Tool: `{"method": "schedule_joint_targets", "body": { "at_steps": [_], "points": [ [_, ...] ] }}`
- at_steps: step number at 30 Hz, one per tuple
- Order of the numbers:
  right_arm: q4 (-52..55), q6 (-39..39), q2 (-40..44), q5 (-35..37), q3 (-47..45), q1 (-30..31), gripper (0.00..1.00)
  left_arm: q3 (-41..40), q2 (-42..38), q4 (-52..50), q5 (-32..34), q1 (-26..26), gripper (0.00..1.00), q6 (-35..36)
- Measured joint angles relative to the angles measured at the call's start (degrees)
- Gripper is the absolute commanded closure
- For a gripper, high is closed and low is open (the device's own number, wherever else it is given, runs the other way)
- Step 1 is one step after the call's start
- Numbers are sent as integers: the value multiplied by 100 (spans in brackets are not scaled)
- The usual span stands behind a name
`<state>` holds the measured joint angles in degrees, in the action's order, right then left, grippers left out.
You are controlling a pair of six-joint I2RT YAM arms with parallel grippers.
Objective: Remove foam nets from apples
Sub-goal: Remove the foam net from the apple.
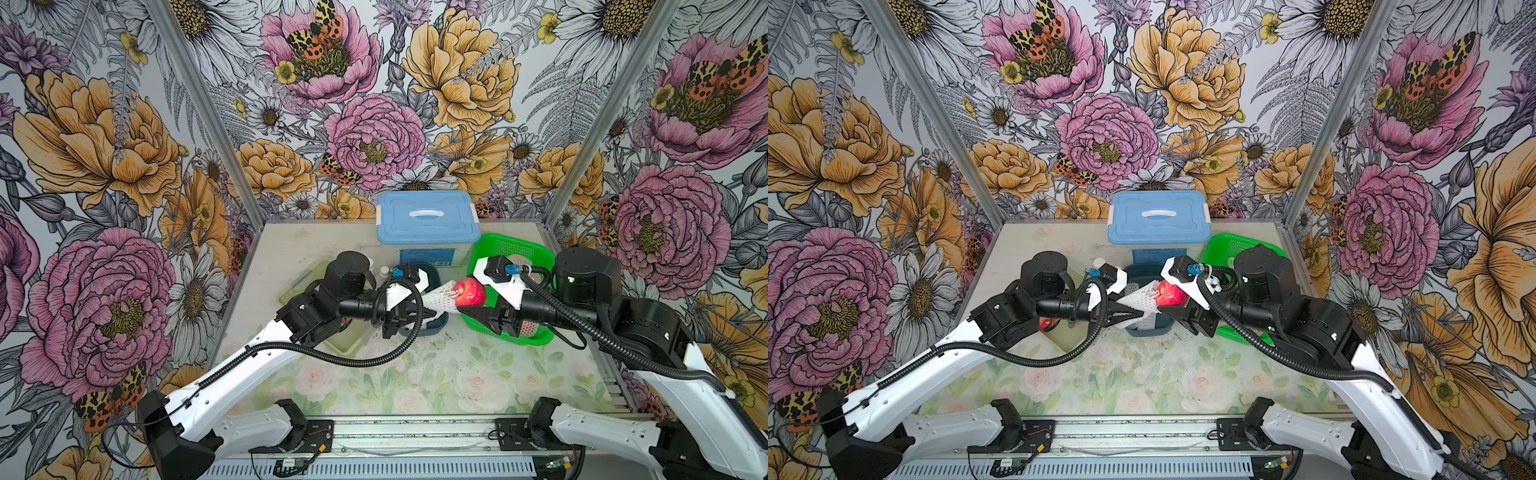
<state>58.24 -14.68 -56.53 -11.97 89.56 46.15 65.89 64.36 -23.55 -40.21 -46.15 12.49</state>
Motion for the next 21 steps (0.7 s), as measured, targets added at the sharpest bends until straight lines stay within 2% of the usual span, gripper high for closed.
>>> {"method": "schedule_joint_targets", "body": {
  "at_steps": [6, 10, 17, 21],
  "points": [
    [219, -66, -24, -2, 114, -2, 43, 0, -153, 2, 186, 0, 100, -2],
    [481, -133, -358, 44, 487, 0, 48, 0, -238, 0, 212, 0, 100, -4],
    [721, -238, -841, 588, 597, 162, 48, 0, -258, -66, 376, 0, 100, -2],
    [852, -299, -815, 839, 599, 195, 48, 0, -310, -219, 752, 17, 100, 13]
  ]
}}
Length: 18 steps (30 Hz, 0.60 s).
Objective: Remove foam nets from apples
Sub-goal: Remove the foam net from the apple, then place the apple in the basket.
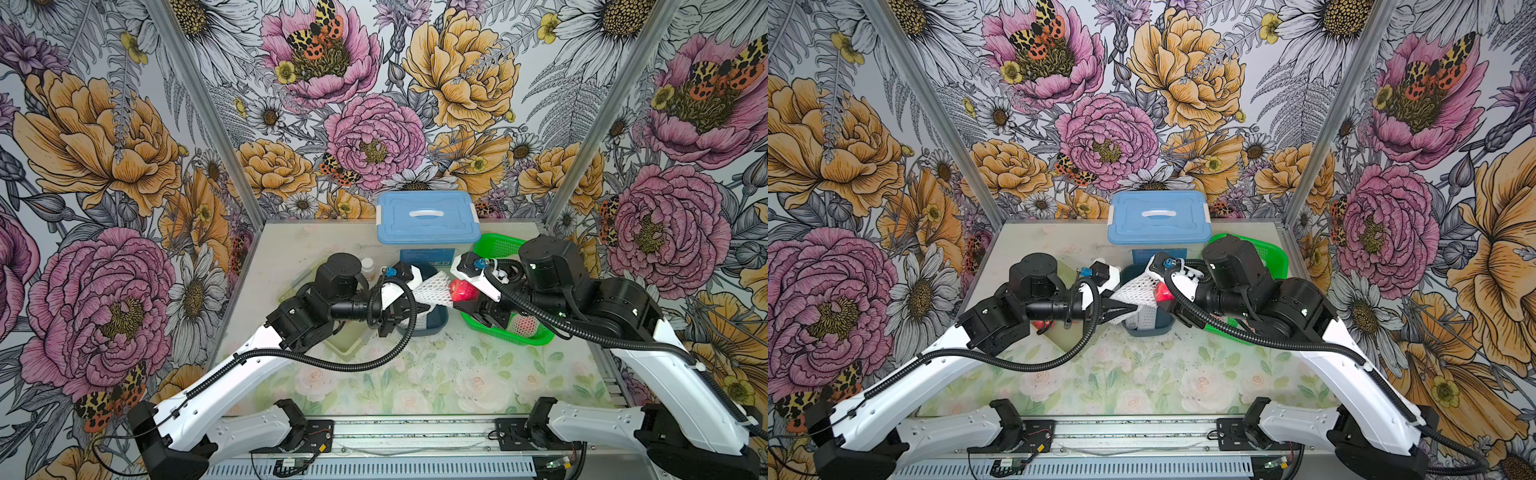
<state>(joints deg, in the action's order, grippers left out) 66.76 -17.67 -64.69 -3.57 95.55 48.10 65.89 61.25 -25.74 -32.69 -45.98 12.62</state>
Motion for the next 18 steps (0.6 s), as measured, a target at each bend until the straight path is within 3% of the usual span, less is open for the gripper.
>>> {"method": "schedule_joint_targets", "body": {
  "at_steps": [14, 16, 18],
  "points": [
    [105, -2, -4, 243, -79, 0, 46, 7, -697, -579, 992, 586, 100, -111],
    [-212, 11, -118, 164, -302, -7, 46, 7, -726, -605, 1193, 1080, 100, -369],
    [-704, 105, -326, 11, -614, -22, 46, -24, -715, -614, 1211, 1919, 100, -732]
  ]
}}
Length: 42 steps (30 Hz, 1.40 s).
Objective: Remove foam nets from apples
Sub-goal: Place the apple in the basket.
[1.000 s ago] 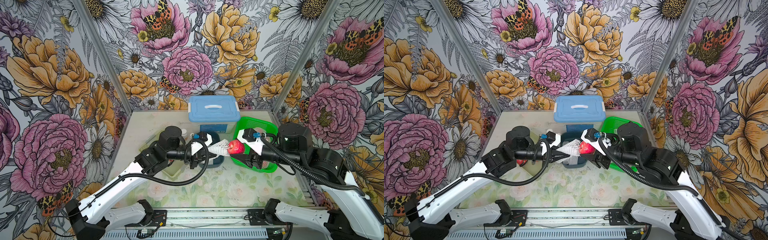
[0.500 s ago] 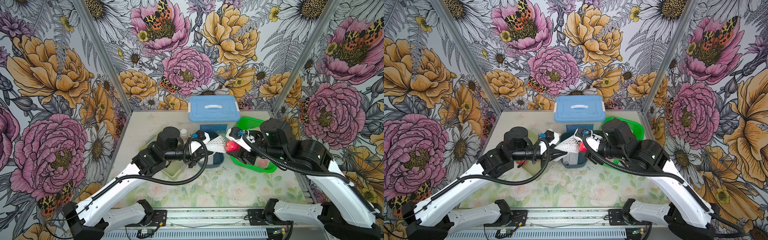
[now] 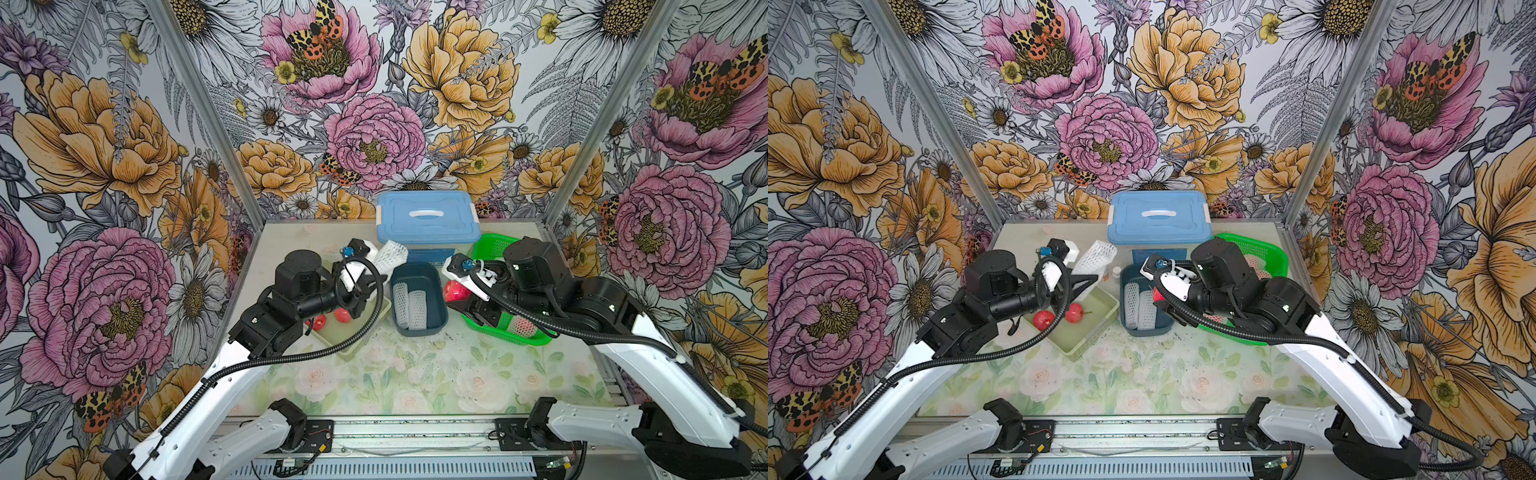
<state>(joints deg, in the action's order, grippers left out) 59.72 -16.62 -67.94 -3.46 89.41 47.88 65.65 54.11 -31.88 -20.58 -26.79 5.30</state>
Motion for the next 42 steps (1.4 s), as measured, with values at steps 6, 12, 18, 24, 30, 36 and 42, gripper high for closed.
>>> {"method": "schedule_joint_targets", "body": {
  "at_steps": [6, 12, 18, 24, 30, 36, 42],
  "points": [
    [-1624, 498, -1108, -595, -581, -33, 46, -621, -435, 24, 160, 1475, 100, -887],
    [-3322, 1228, -2511, -1156, -654, -31, 47, -815, -975, -33, 474, 2033, 100, -1257],
    [-4334, 1891, -4050, -1381, -232, 50, 47, -1023, -1137, -35, 621, 2033, 100, -1290],
    [-4610, 2310, -5073, -1290, 284, 227, 45, -1172, -1176, -33, 719, 2033, 100, -1287],
    [-4671, 2542, -5193, -925, 291, 437, 39, -1198, -1215, -4, 726, 2033, 100, -1287],
    [-4721, 2669, -5193, -732, 256, 509, 30, -1222, -1224, 81, 584, 2026, 100, -1287],
    [-4756, 2706, -5187, -625, 186, 505, 22, -1222, -1224, 173, 223, 2026, 100, -1285]
  ]
}}
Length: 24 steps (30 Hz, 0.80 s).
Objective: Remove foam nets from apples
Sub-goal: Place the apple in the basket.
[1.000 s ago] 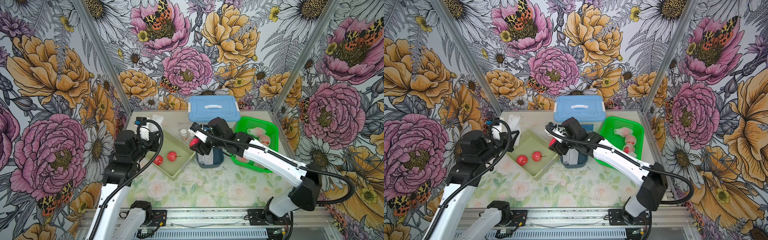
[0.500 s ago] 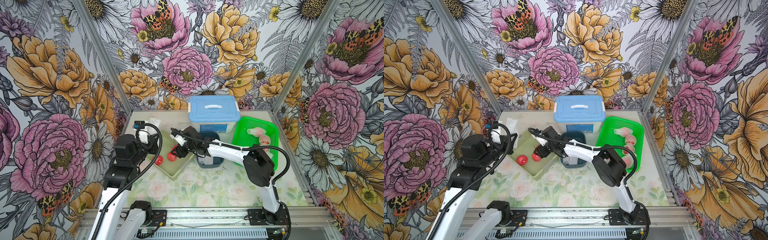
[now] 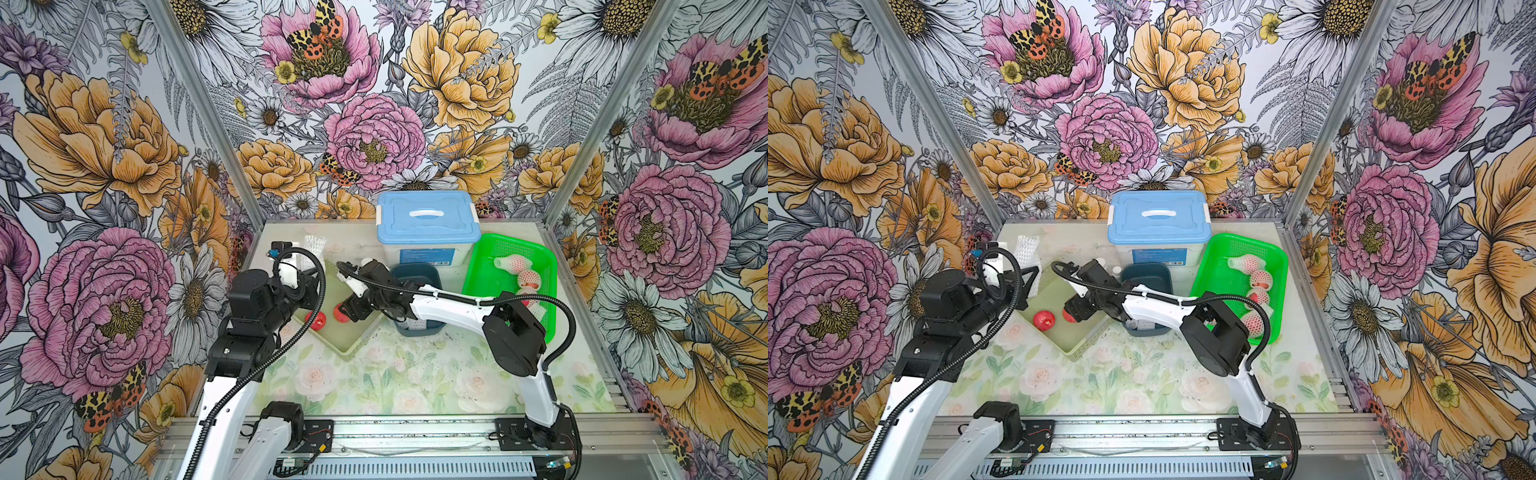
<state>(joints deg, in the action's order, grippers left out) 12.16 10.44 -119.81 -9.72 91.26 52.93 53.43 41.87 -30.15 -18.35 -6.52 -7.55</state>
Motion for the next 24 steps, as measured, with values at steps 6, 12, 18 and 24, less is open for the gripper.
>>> {"method": "schedule_joint_targets", "body": {
  "at_steps": [6, 12, 18, 24],
  "points": [
    [-7, 7, 256, 50, -247, -63, 20, 0, 63, 2, -208, -11, 100, -2],
    [-44, 26, 1250, 46, -957, -407, 0, 2, 210, 17, -415, -11, 100, -4],
    [-151, 85, 2804, 114, -2033, -1145, 0, 11, 531, 72, -643, -205, 100, -26],
    [-181, 435, 4350, 162, -3071, -2205, 0, 2, 1158, 483, -522, -1211, 100, -310]
  ]
}}
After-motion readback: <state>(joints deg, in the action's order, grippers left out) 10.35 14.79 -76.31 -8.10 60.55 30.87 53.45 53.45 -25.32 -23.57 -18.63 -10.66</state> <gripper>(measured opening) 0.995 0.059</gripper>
